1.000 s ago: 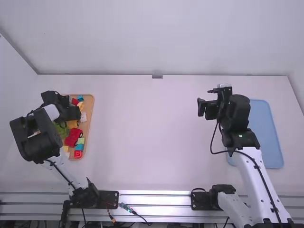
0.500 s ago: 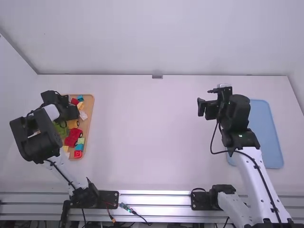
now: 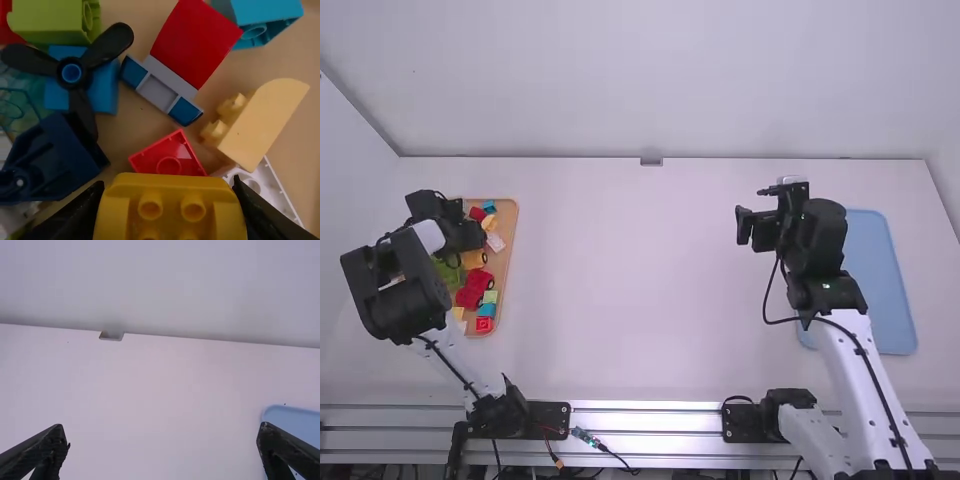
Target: Assemble lego blocks to make yellow taxi
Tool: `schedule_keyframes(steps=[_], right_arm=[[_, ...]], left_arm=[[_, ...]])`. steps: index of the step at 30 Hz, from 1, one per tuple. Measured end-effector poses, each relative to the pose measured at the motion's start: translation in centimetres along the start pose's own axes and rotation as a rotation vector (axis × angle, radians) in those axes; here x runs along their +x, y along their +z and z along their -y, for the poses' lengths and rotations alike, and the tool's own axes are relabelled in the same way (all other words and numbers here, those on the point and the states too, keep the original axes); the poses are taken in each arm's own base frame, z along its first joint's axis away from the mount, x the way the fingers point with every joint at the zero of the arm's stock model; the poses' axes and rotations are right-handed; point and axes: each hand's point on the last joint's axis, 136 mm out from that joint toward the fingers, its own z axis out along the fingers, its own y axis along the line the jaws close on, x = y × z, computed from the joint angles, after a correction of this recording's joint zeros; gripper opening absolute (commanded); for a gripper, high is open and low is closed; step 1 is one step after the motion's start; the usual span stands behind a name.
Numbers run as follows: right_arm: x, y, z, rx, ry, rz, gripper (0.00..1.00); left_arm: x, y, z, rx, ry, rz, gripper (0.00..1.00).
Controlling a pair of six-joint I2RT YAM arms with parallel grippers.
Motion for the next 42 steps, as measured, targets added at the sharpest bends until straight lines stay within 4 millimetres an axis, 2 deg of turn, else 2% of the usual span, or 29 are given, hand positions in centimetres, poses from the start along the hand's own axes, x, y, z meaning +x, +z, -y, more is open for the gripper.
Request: schedule_keyframes(steps=[4, 6, 7, 9, 12, 15, 16, 19, 22, 24, 26, 28, 29, 30, 32, 35, 37, 39, 41, 42], right_arm=[[0.0, 0.0, 0.0, 0.000, 0.002, 0.000, 0.99], [0.0, 0.0, 0.0, 0.000, 0.001, 0.000, 0.99], [0.0, 0.0, 0.0, 0.000, -0.002, 0.000, 0.99], [0.0, 0.0, 0.0, -0.001, 0.000, 0.000, 0.99], [0.0, 0.0, 0.0, 0.000, 0.003, 0.000, 0.99], [0.0, 0.0, 0.0, 0.000, 0.000, 0.000, 0.99], [0.0, 0.0, 0.0, 0.000, 0.004, 0.000, 0.99], [0.0, 0.0, 0.0, -0.001, 0.003, 0.000, 0.99], [0.0, 0.0, 0.0, -0.001, 0.010, 0.000, 0.99], [0.0, 0.0, 0.0, 0.000, 0.025, -0.002, 0.99], [0.2, 0.0, 0.0, 0.000, 0.042, -0.008, 0.99], [0.7, 0.0, 0.1, 0.003, 0.067, -0.027, 0.99], [0.8, 0.0, 0.2, 0.004, 0.069, -0.030, 0.99], [1.0, -0.1, 0.4, 0.011, 0.079, -0.038, 0.99], [1.3, -0.1, 0.7, 0.018, 0.090, -0.051, 0.99], [2.1, -0.2, 1.1, 0.030, 0.109, -0.082, 0.99], [2.2, -0.3, 1.3, 0.035, 0.115, -0.084, 0.99], [2.1, -0.6, 1.6, 0.045, 0.123, -0.080, 0.99], [1.9, -1.1, 1.8, 0.053, 0.127, -0.072, 0.99], [1.7, -1.5, 2.0, 0.059, 0.128, -0.062, 0.99]], left_arm=[[0.6, -0.1, 0.1, 0.005, -0.032, -0.032, 0.38], [0.7, -0.3, 0.2, 0.008, -0.051, -0.047, 0.29], [0.6, -0.4, 0.2, 0.008, -0.056, -0.047, 0.29], [0.1, -0.8, 0.2, 0.011, -0.063, -0.043, 0.16], [-0.9, -2.1, 0.7, 0.024, -0.066, -0.011, 0.13], [-3.4, -5.5, 2.1, 0.040, -0.038, 0.068, 0.04], [-3.5, -5.6, 2.2, 0.040, -0.036, 0.071, 0.02], [-5.0, -9.0, 5.6, 0.073, 0.029, 0.121, 0.02], [-5.4, -10.2, 8.7, 0.109, 0.088, 0.135, 0.02], [-5.2, -10.8, 13.0, 0.163, 0.171, 0.131, 0.02], [-4.6, -10.8, 15.9, 0.199, 0.238, 0.119, 0.02], [-2.9, -11.2, 21.4, 0.269, 0.400, 0.096, 0.02], [-2.7, -11.3, 22.0, 0.278, 0.420, 0.094, 0.02], [-1.3, -11.7, 25.0, 0.317, 0.519, 0.078, 0.02], [0.6, -12.3, 28.3, 0.356, 0.643, 0.061, 0.02], [4.4, -13.9, 34.6, 0.414, 0.902, 0.068, 0.02], [5.9, -14.5, 36.4, 0.434, 1.002, 0.073, 0.02], [9.2, -15.4, 38.9, 0.475, 1.176, 0.067, 0.02], [12.1, -15.8, 40.2, 0.508, 1.304, 0.052, 0.02], [14.4, -16.0, 41.0, 0.534, 1.389, 0.043, 0.02]])
